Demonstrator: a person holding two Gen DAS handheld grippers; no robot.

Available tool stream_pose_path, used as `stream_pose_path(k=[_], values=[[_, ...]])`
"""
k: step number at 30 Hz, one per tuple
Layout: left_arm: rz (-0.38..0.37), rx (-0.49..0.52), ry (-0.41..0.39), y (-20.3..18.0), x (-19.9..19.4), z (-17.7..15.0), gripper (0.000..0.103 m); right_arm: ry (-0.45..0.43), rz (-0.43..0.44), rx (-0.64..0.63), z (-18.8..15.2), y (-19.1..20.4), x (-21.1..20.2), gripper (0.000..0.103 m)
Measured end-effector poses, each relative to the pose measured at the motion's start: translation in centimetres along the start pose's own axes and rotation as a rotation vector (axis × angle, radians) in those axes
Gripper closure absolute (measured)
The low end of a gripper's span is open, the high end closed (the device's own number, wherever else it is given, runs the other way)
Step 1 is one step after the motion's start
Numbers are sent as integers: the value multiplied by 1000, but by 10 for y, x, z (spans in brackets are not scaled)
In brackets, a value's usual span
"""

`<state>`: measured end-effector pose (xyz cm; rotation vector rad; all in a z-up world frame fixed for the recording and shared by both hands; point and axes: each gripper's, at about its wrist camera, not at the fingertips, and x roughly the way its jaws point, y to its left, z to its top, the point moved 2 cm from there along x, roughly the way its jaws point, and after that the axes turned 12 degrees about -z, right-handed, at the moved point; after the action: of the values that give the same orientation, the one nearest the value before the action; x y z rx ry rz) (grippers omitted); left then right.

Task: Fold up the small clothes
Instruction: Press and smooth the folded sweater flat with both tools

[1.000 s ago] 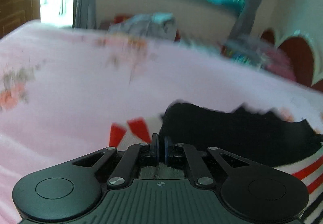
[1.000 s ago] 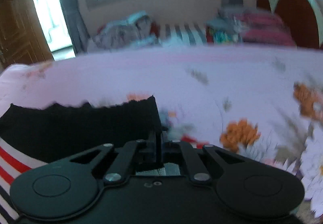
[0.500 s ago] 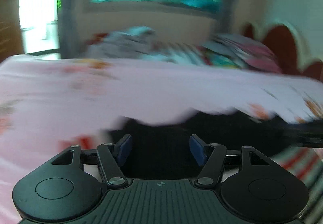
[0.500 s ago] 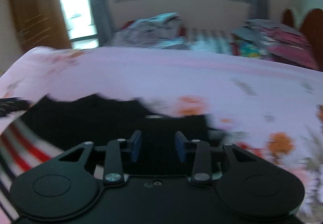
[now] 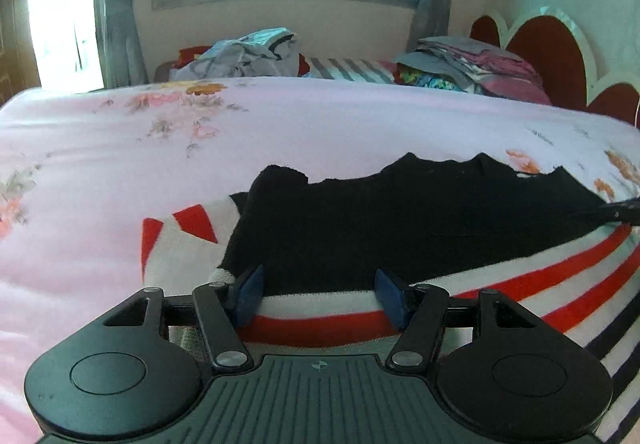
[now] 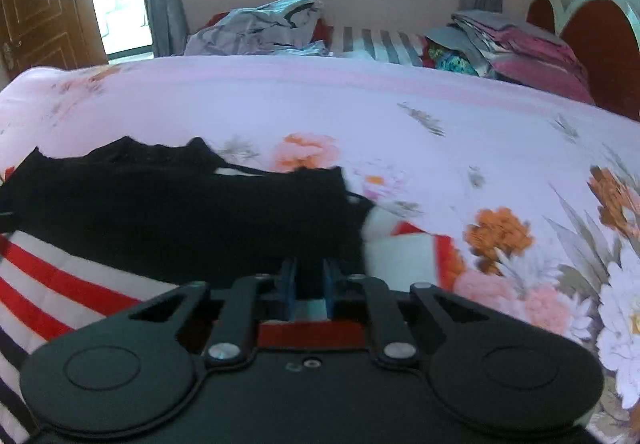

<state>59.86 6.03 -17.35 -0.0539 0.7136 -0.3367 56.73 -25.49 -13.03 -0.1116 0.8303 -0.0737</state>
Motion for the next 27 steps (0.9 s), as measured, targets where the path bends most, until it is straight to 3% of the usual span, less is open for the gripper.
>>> stream_pose_path(k=[1, 2, 3, 4, 5, 8, 12, 14, 16, 22, 25, 26, 27], values=[[18, 0, -2, -6, -1, 2, 41, -1, -7, -1, 1, 4, -3, 89], [39, 4, -14, -13, -3, 5, 41, -29, -19, -1, 2, 11, -12, 73], [39, 12, -34, -21, -8, 7, 41, -81, -27, 2, 3, 19, -21, 48], [16, 14, -48, -31, -11, 9, 41, -131, -16, -2, 1, 27, -30, 40], [-16, 11, -50, -41, -12, 8, 41, -139, 15, -23, -3, 36, -37, 40], [-66, 31, -18, -69, -7, 4, 40, -98, 106, -75, -16, 67, -43, 64], [-68, 65, 39, -96, -1, -9, 39, -73, 160, -114, -27, 94, -44, 59], [-40, 85, 66, -101, 2, -13, 36, -52, 155, -147, -32, 100, -41, 50], [-41, 80, 69, -100, -2, -12, 35, -44, 142, -166, -34, 101, -40, 50], [-2, 68, 71, -87, -19, -17, 35, -17, 55, -109, -44, 61, -48, 52], [22, 51, 74, -72, -27, -26, 30, 7, 54, -37, -57, 25, -52, 52], [33, 42, 73, -66, -32, -30, 27, 8, 40, -31, -61, 17, -54, 55], [43, 33, 72, -60, -36, -35, 26, 7, 27, -35, -65, 11, -56, 65]])
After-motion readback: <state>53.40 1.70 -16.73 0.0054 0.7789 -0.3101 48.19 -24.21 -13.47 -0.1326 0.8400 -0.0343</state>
